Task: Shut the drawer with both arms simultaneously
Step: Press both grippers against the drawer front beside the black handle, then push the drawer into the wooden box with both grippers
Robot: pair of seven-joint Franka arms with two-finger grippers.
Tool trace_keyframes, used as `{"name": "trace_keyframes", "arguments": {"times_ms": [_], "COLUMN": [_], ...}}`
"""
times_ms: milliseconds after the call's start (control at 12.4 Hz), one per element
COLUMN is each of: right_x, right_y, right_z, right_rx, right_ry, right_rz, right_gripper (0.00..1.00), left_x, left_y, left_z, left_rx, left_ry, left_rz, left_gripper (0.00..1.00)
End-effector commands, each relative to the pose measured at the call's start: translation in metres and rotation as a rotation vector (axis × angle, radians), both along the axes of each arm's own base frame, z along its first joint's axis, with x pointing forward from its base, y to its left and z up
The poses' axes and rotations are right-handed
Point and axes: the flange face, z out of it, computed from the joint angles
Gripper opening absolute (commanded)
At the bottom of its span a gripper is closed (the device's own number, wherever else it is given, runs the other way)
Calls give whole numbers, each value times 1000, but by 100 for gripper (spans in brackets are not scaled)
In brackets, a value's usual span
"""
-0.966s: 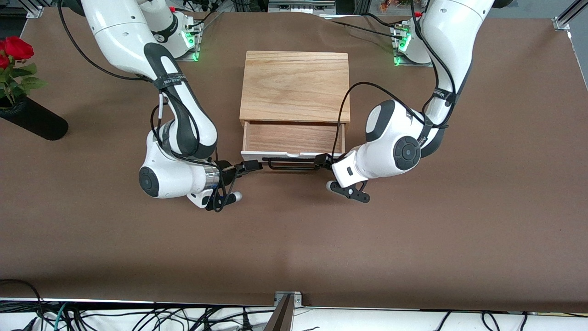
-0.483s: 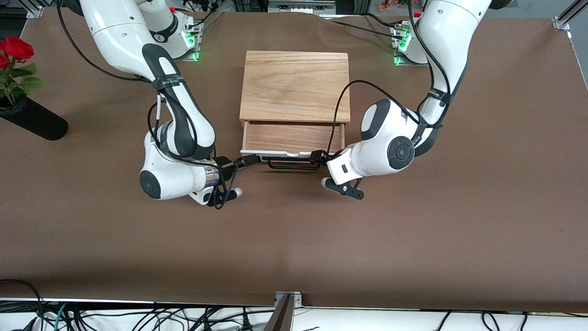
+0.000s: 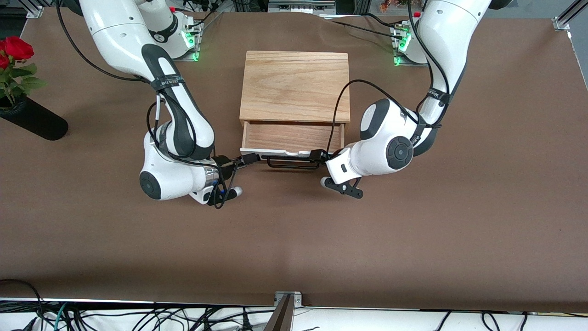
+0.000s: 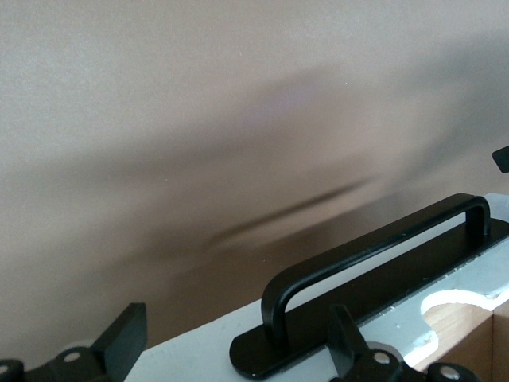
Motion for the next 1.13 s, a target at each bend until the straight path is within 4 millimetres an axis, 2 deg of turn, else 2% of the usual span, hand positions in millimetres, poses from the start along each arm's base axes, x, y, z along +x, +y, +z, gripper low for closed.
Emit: {"name": "trace_keyframes", "arguments": {"times_ms": [0, 322, 564, 725, 1047], "right_x": [-16, -28, -42, -53, -71], "right_y": [1, 4, 8, 10, 20], "right_z": [-3, -12, -22, -30, -39], "right_rx": [23, 16, 12, 6, 9], "right_ry": [66, 123, 172, 210, 261], "right_rz": [40, 66, 92, 110, 137], "right_gripper": [100, 100, 100, 100, 100], "left_x": [-10, -16, -34, -45, -57], "left_y": [-2, 3, -4, -10, -6], "left_z": [-4, -5, -18, -18, -17], "left_rx": [-23, -14, 2, -4, 7], "left_ry": [58, 114, 150, 169, 180], "left_rz": [-1, -34, -50, -61, -71], "left_gripper": [100, 100, 100, 100, 100]}}
